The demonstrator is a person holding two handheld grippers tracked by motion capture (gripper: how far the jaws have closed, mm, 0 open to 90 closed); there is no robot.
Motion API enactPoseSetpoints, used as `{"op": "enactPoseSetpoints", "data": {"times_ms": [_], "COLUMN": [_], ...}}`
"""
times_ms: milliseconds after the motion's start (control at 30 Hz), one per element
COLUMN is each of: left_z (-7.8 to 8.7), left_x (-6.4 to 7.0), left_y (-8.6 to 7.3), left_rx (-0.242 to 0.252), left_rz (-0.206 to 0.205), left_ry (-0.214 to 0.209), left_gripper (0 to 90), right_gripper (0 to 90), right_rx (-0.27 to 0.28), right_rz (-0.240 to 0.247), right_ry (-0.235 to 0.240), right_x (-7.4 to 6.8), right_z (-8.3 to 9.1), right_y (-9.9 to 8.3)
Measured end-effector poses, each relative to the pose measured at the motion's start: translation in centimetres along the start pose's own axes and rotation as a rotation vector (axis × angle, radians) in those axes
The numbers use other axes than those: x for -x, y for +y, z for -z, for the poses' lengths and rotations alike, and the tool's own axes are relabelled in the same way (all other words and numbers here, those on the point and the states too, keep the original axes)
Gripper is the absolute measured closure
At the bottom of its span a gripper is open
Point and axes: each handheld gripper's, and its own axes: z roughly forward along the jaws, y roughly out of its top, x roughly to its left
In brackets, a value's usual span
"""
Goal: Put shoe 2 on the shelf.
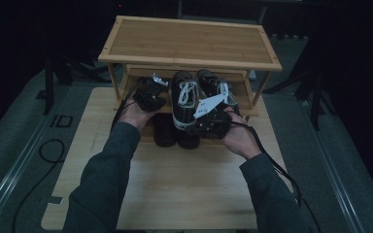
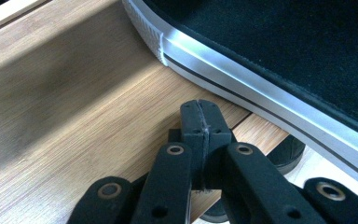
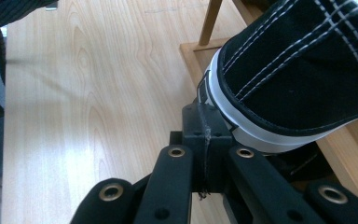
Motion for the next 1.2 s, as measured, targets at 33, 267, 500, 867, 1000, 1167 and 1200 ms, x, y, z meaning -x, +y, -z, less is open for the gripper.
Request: {"op": "enactPoseSetpoints", "data": {"times_ms": [33, 267, 500, 867, 1000, 1167, 1200], "left_z": [0.0, 0.0, 0.0, 0.0, 0.0, 0.0, 0.0], "left_x": [0.0, 0.1, 0.0, 0.1, 0.1, 0.0, 0.0], "left_y": [0.0, 0.0, 0.1, 0.1, 0.0, 0.0, 0.0], "left_rx": [0.0, -0.002, -0.002, -0.001, -0.002, 0.001, 0.001], "left_rz": [0.002, -0.003, -0.006, -0.003, -0.003, 0.0, 0.001], "left_ry": [-0.002, 0.003, 0.002, 0.004, 0.005, 0.003, 0.002], "left_gripper": [90.0, 90.0, 90.0, 90.0, 90.0, 90.0, 90.0], "right_gripper": [90.0, 90.0, 90.0, 90.0, 90.0, 90.0, 90.0], "right_rx": [0.0, -0.001, 0.019, 0.04, 0.035, 0.037, 0.041], "right_rz": [0.0, 0.003, -0.036, -0.043, -0.037, -0.064, -0.073], "right_ry": [0.0, -0.015, -0.053, -0.074, -0.11, -0.14, -0.134], "right_x": [0.0, 0.1, 0.9, 1.2, 1.3, 1.9, 2.0], "right_z": [0.0, -0.2, -0.6, -1.2, -1.6, -2.0, -2.1], "right_y": [0.0, 0.1, -0.5, -0.3, -0.1, 0.0, 0.0]}}
